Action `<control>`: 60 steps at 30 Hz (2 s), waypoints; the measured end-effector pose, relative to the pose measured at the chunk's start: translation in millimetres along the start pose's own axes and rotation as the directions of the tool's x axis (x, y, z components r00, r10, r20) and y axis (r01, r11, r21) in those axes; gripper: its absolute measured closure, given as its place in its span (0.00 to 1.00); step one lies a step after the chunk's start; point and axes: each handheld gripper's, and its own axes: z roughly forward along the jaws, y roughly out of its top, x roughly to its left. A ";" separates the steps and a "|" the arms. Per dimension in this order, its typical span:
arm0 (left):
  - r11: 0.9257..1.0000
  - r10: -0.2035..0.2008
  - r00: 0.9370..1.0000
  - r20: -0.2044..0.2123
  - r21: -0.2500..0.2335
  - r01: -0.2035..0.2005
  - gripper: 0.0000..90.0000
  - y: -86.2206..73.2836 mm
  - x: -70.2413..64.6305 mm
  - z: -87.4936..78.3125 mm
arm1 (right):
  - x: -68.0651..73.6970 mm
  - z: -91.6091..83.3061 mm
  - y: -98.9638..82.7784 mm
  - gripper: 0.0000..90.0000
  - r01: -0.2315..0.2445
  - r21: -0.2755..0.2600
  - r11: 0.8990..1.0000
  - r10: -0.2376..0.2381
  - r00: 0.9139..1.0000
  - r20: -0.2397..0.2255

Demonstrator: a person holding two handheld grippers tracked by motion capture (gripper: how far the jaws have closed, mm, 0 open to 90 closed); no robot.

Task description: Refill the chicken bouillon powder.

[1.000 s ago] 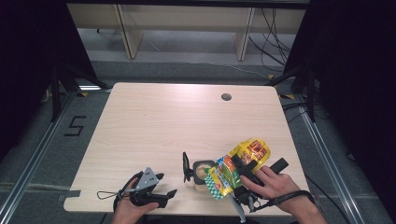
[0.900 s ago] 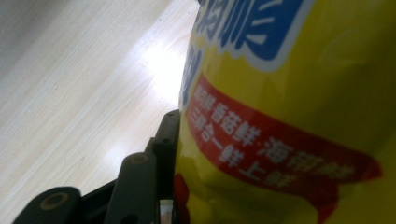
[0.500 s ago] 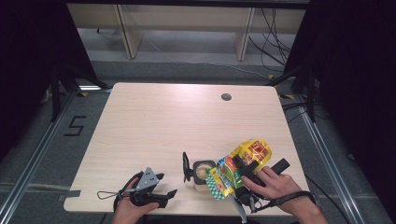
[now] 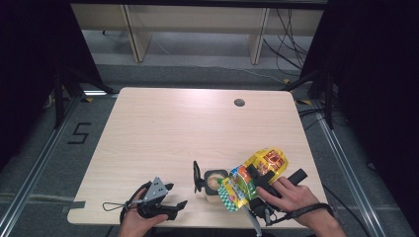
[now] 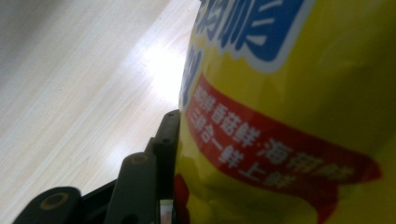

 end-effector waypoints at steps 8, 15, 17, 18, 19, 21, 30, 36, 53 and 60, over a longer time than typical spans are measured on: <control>1.000 0.022 1.000 0.001 0.008 -0.022 0.27 0.7 1.1 -0.8 | 2.3 -1.5 -0.1 0.64 -0.029 0.008 1.000 0.029 1.000 -0.005; 1.000 0.012 1.000 0.001 -0.002 -0.012 0.27 0.5 0.5 -0.1 | 0.4 -0.7 0.5 0.65 0.004 -0.005 1.000 -0.004 1.000 -0.008; 1.000 -0.008 1.000 -0.001 -0.002 0.008 0.27 0.0 -0.4 0.1 | 1.7 -1.6 -0.1 0.65 -0.041 -0.001 0.999 0.041 0.999 0.000; 1.000 -0.007 1.000 -0.001 0.000 0.007 0.27 -0.2 -0.3 0.2 | -0.4 -1.4 -0.9 0.65 -0.019 -0.002 1.000 0.019 1.000 0.006; 1.000 -0.004 1.000 -0.001 0.001 0.004 0.27 -0.2 -0.2 0.3 | 1.1 -1.8 0.0 0.65 -0.038 0.007 0.999 0.038 0.999 0.002; 0.999 0.032 0.999 0.001 0.007 -0.032 0.27 0.9 1.7 -0.7 | 2.5 -1.3 2.1 0.65 -0.022 0.004 1.000 0.022 1.000 -0.004; 1.000 -0.007 1.000 -0.001 -0.001 0.007 0.27 -0.1 -0.3 0.2 | 6.2 -1.2 0.0 0.65 -0.081 -0.024 0.996 0.081 0.997 0.003; 1.000 0.012 1.000 -0.001 0.003 -0.012 0.27 0.3 0.6 0.3 | 12.7 -1.2 -4.7 0.65 -0.151 -0.042 0.988 0.150 0.989 -0.009; 1.000 0.022 1.000 -0.008 0.010 -0.022 0.27 1.0 1.6 -2.1 | 27.2 4.4 -25.2 0.69 -0.357 -0.181 0.916 0.354 0.934 -0.047; 1.000 -0.002 1.000 0.002 -0.007 0.002 0.27 0.9 -0.2 -2.0 | 31.9 7.8 -34.4 0.70 -0.486 -0.240 0.840 0.476 0.873 -0.101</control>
